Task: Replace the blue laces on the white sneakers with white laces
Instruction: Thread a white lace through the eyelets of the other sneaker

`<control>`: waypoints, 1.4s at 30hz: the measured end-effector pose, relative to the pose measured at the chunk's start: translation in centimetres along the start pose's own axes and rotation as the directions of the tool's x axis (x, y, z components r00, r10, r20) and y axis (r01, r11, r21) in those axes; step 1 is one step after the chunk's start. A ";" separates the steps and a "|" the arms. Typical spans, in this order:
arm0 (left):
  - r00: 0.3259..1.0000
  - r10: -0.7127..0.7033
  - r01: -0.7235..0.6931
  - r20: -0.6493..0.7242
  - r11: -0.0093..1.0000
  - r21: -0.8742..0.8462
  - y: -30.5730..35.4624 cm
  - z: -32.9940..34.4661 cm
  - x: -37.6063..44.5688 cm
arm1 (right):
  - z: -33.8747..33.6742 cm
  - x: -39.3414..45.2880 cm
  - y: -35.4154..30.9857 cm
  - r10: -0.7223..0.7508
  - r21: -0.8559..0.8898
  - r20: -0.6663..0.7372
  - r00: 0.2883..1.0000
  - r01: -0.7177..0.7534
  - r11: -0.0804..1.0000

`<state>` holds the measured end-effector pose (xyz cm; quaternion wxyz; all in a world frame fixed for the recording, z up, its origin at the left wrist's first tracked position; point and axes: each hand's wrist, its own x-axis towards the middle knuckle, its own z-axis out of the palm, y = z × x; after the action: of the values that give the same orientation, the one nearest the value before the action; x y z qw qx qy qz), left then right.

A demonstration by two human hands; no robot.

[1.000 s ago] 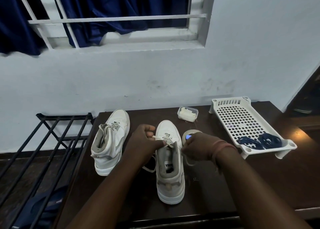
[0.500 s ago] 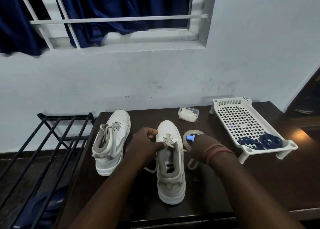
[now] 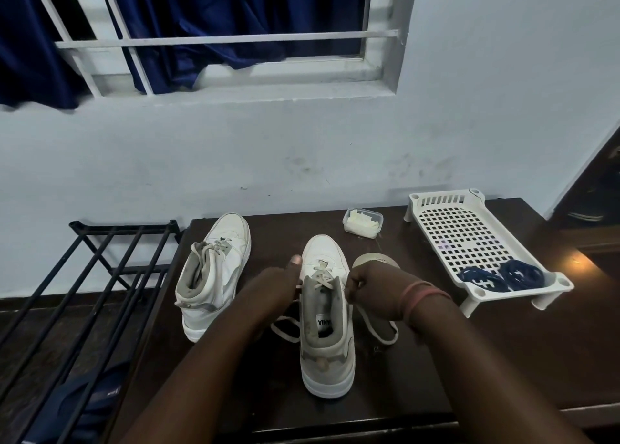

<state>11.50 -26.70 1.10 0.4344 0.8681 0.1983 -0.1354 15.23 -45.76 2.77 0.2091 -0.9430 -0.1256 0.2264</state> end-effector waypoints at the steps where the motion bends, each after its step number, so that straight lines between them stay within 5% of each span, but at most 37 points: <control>1: 1.000 0.013 -0.013 -0.020 1.000 -0.010 -0.1 -0.1 0.1 | -0.2 -0.2 0.0 0.005 -0.004 -0.009 1.000 -0.005 1.000; 16: 0.967 0.082 -0.043 -0.241 0.986 0.164 -1.5 -0.5 0.9 | -1.4 -1.0 -0.8 0.101 0.033 -0.161 0.982 -0.097 0.995; 21: 0.895 0.238 -0.068 -0.378 0.909 0.411 -1.1 0.6 0.2 | -1.3 -1.1 -0.7 0.098 0.071 -0.199 0.975 -0.085 0.994; 24: 0.856 0.273 -0.085 -0.440 0.912 0.400 -0.6 0.7 -0.2 | -2.2 -1.0 -0.2 0.131 0.213 -0.182 0.975 -0.091 0.973; 27: 0.812 0.349 -0.239 -0.467 0.930 0.279 -0.1 0.4 -1.0 | -2.6 -0.8 0.0 0.131 0.375 -0.305 0.943 -0.007 0.927; 30: 0.929 0.224 -0.237 -0.294 0.971 -0.010 0.6 0.3 -2.1 | -2.7 -0.8 -0.9 0.101 0.540 -0.383 0.918 0.134 0.831; 34: 0.975 0.128 -0.170 -0.182 0.957 -0.233 0.1 0.8 -2.4 | -1.6 -1.0 -2.7 -0.045 0.722 -0.315 0.948 0.270 0.637; 37: 0.994 0.007 -0.058 -0.105 0.873 -0.485 0.0 0.5 -2.2 | -0.1 -0.9 -3.3 -0.126 0.601 -0.270 0.954 0.270 0.752; 40: 0.998 -0.061 0.034 -0.027 0.807 -0.589 -0.2 0.6 -1.7 | 0.7 -0.5 -3.1 -0.192 0.121 -0.325 0.926 0.242 0.963; 42: 0.997 -0.076 0.058 -0.003 0.783 -0.620 -0.5 0.7 -1.3 | 0.9 -0.5 -3.2 -0.190 0.048 -0.365 0.911 0.222 0.974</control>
<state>10.04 -27.29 0.82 0.6871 0.6719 0.2685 -0.0660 13.89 -42.78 3.71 0.2926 -0.9397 -0.1741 0.0330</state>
